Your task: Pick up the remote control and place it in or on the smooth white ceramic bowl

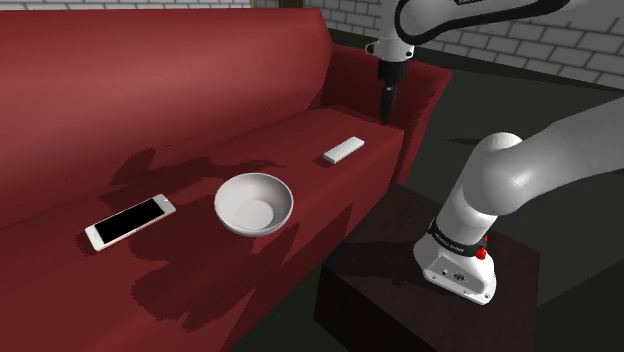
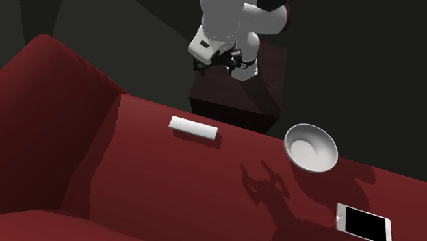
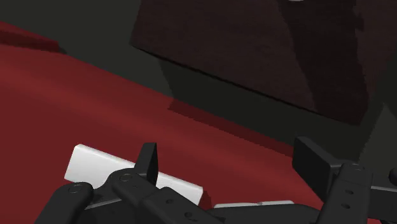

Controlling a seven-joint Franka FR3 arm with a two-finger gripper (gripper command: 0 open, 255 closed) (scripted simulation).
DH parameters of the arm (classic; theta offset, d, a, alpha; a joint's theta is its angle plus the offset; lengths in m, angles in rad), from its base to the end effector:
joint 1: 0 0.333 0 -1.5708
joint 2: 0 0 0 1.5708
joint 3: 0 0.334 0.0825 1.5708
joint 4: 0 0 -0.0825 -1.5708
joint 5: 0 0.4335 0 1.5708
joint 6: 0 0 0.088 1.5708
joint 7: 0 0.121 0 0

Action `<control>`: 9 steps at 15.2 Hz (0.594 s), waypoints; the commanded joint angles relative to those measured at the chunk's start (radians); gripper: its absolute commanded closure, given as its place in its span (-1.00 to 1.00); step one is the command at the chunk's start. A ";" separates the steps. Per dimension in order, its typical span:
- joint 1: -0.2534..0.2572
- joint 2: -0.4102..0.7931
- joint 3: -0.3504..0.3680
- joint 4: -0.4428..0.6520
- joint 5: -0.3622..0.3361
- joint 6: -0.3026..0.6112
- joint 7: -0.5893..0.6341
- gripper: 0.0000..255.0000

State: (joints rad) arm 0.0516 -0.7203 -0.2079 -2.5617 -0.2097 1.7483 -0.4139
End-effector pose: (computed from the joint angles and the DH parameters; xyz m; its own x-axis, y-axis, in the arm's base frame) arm 0.3537 -0.0780 0.4675 0.9286 0.3514 -0.1190 0.3560 -0.9343 0.0187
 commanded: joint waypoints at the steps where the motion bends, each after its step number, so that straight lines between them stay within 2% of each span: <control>1: 0.020 0.035 -0.056 -0.020 -0.034 0.082 -0.124 -1.00; 5: 0.066 0.136 -0.174 -0.040 -0.084 0.249 -0.360 -1.00; 9: 0.133 0.275 -0.291 -0.028 -0.088 0.418 -0.607 -1.00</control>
State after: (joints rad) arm 0.1666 -0.4853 -0.4658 -2.5938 -0.2975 2.1168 -0.9463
